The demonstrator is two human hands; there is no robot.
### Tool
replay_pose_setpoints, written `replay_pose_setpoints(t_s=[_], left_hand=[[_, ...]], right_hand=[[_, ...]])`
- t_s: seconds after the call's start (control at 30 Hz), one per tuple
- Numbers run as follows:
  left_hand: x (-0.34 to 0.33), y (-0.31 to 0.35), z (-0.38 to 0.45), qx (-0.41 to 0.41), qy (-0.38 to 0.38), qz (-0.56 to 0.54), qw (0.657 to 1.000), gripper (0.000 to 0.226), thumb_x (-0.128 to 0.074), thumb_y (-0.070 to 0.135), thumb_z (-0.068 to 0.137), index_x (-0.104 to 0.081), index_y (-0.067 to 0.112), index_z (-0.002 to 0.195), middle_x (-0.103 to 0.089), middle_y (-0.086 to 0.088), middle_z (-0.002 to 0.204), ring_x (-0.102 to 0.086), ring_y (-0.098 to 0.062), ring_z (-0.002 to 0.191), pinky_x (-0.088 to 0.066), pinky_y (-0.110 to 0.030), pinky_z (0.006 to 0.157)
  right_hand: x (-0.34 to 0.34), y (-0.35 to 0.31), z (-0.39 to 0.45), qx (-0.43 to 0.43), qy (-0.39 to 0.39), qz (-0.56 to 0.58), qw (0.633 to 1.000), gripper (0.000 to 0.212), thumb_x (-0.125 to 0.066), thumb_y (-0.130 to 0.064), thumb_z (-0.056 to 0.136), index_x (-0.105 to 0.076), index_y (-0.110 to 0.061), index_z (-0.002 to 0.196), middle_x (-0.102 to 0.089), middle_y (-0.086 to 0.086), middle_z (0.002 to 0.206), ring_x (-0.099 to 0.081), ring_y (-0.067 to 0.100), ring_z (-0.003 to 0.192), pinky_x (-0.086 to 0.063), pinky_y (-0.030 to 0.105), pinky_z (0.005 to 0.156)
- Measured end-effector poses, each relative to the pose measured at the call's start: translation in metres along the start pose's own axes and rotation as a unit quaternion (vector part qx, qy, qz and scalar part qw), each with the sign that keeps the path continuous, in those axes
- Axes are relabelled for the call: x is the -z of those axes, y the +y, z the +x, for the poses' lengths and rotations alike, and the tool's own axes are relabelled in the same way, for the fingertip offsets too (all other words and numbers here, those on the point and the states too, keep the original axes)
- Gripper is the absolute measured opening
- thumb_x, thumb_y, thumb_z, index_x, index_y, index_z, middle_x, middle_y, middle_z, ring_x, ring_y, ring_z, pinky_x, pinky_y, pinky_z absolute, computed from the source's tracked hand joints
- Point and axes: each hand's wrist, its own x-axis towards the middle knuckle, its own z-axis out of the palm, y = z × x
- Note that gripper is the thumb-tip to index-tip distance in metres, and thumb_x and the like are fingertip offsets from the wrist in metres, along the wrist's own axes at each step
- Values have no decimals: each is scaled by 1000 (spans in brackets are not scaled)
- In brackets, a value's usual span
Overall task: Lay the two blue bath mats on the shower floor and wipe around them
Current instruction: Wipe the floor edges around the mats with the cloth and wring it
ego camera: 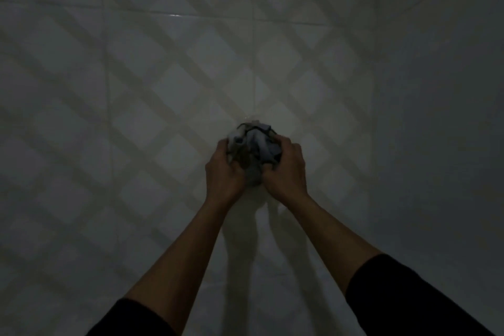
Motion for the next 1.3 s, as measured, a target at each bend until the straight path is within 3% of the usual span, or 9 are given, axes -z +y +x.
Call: replay_pose_setpoints(t_s=[0.17,0.3,0.43,0.6,0.83,1.0,1.07,1.23,1.3], left_hand=[[0,12,19,-48,69,14,996,36,-42,-6,91,-55,6,122,-63,-18,116,-59,-29,99,-41,-21,78],[-7,25,23,-31,103,-40,993,21,-48,20,101,-58,12,117,-65,-6,106,-51,-12,82,-41,-20,70],[-15,22,15,24,103,-96,990,29,-49,38,100,-66,19,113,-70,-1,105,-62,-14,88,-53,-30,78],[-9,1,-14,60,110,-96,987,27,-49,31,97,-71,19,107,-73,0,105,-66,-17,94,-56,-37,85],[41,-21,-95,150,34,13,988,29,-50,31,90,-69,10,92,-72,-8,89,-68,-25,84,-57,-50,76],[67,-23,-182,178,-86,121,973,26,-52,29,89,-64,13,106,-69,-2,100,-66,-22,92,-57,-42,80],[71,-23,-227,173,-123,137,968,32,-55,22,91,-53,16,122,-63,0,110,-63,-18,99,-54,-31,81],[79,-28,-338,144,-223,123,956,28,-54,-5,79,-69,6,100,-73,-8,92,-66,-8,80,-57,-29,75],[83,-34,-374,183,-236,147,943,35,-58,3,83,-62,11,117,-70,-6,96,-64,-6,79,-57,-23,74]], right_hand=[[10,-17,14,41,90,23,995,39,-53,-7,82,-52,-15,120,-48,10,118,-51,21,91,-38,25,74],[13,-24,22,22,126,40,991,37,-40,-21,81,-57,-17,114,-56,8,111,-51,18,86,-41,30,72],[10,-17,10,9,124,78,989,37,-40,-38,83,-61,-18,107,-64,6,100,-58,19,85,-46,30,70],[7,4,-29,23,64,37,997,38,-61,-51,85,-62,-22,110,-67,1,99,-62,16,88,-51,28,71],[37,30,-103,4,-71,-19,997,33,-53,-46,94,-67,-17,86,-69,2,73,-67,20,65,-56,42,63],[52,57,-181,5,-189,-90,978,36,-46,-43,97,-66,-13,95,-63,8,100,-58,20,86,-39,24,72],[62,71,-224,-17,-235,-97,967,36,-45,-42,98,-65,-12,96,-63,6,97,-55,17,83,-35,24,70],[88,100,-346,-102,-294,-31,950,17,-49,-36,96,-58,-26,106,-65,3,96,-65,21,78,-51,28,65],[95,109,-383,-115,-322,-22,939,13,-49,-36,96,-55,-31,107,-63,5,102,-64,23,82,-54,33,70]])
